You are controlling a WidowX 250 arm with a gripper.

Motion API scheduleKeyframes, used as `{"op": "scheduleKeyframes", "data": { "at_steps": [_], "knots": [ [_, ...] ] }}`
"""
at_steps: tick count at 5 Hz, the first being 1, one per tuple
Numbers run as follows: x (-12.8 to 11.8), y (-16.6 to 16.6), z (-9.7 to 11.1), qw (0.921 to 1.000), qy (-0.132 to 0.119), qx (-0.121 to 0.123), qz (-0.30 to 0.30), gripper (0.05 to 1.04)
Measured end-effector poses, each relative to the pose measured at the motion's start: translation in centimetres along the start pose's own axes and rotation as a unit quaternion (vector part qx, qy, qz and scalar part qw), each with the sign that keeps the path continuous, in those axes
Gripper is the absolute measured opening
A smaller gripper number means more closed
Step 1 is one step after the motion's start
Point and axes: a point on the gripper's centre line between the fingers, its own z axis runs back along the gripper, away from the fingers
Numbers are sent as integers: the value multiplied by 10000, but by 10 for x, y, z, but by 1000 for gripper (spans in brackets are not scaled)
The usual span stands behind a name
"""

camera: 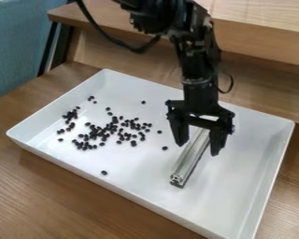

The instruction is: Sweep into pile

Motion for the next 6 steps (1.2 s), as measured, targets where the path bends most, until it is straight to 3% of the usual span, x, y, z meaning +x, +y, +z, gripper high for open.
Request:
{"op": "scheduleKeyframes", "data": {
  "at_steps": [2, 3, 4, 5, 6],
  "knots": [
    [2, 4, -16, 9990, 179, 360, 206, 1001],
    [6, 4, -16, 9990, 124, 351, 252, 969],
    [10, 2, -18, 9993, -27, 281, 259, 692],
    [7, 3, -20, 9994, 28, 287, 189, 415],
    [4, 5, -21, 9992, 80, 354, 167, 387]
  ]
}}
